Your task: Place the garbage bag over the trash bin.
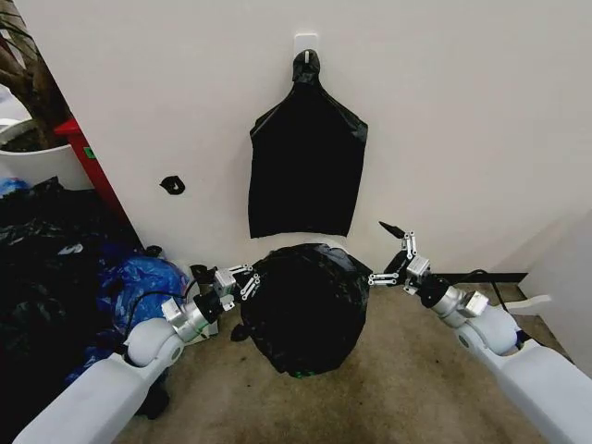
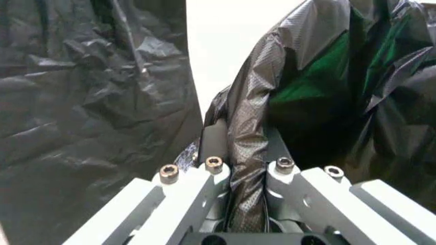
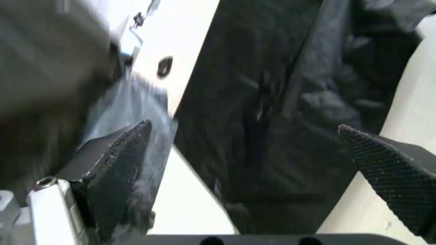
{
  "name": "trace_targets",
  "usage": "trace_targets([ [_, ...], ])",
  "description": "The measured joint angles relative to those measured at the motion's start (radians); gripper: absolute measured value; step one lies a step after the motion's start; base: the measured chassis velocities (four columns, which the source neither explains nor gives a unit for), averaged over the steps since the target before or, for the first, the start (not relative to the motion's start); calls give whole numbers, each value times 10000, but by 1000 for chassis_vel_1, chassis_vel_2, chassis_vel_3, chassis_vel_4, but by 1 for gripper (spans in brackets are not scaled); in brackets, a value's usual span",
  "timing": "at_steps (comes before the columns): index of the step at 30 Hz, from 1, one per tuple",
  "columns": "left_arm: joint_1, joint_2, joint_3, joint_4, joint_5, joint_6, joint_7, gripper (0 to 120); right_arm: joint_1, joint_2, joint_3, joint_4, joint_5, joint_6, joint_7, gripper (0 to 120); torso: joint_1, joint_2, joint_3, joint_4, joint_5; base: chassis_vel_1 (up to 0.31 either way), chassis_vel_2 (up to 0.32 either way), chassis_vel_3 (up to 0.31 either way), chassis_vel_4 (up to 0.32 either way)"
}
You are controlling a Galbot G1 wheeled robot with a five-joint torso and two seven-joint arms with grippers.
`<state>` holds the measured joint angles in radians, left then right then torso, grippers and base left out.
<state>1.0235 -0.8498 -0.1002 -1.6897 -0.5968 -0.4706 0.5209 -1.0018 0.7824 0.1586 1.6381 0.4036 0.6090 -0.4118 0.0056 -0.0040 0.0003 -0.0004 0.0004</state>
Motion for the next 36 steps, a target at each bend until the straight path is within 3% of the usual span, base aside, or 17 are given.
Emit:
trace_targets([
  [8, 65, -19, 32, -119, -64, 59, 71, 4, 143, 264, -69, -284, -1545, -172, 1340, 100, 0, 0, 0, 0, 0, 0, 0, 0, 0],
  [11, 86, -49, 33, -57, -66, 116, -39, 4, 173, 328, -171, -233, -2112, -463, 2737, 100, 0, 0, 0, -1, -1, 0, 0, 0, 0],
  [16, 87, -129, 40, 29, -183, 528, -766, 4, 137, 443, -291, -101, -1957, -277, 3485, 100, 0, 0, 0, 0, -3, 0, 0, 0, 0],
  [21, 64, -263, 111, -407, -1220, 2888, -3516, 4, 14, 824, -411, 318, -1437, 151, 4642, 100, 0, 0, 1, 2, -2, 0, 0, 0, 0],
  [22, 64, -263, 111, -407, -1220, 2888, -3516, 4, 14, 824, -411, 318, -1437, 151, 4642, 100, 0, 0, 1, 2, -2, 0, 0, 0, 0],
  [24, -23, -394, 105, -927, -2611, 4497, -5186, 4, -256, 896, -375, 894, -1237, 401, 4590, 100, 0, 0, 0, 4, -3, 0, 0, 0, 0],
  [28, -241, -722, -19, -1754, -5030, 6564, -7481, 4, -738, 860, -662, 1607, -1025, 973, 3636, 100, 0, 0, 0, -5, -3, 0, 0, 0, 0],
  [29, -366, -903, -89, -2017, -6049, 7364, -8365, 4, -904, 851, -818, 1680, -1010, 1303, 2866, 100, 0, 0, -1, -4, -2, 0, 0, 0, 0],
  [36, -737, -1390, -255, -2305, -8413, 9272, -10474, 4, -1205, 1020, -1002, 993, -1035, 2132, 347, 100, 0, 0, 0, -2, -1, 0, 0, 0, 0],
])
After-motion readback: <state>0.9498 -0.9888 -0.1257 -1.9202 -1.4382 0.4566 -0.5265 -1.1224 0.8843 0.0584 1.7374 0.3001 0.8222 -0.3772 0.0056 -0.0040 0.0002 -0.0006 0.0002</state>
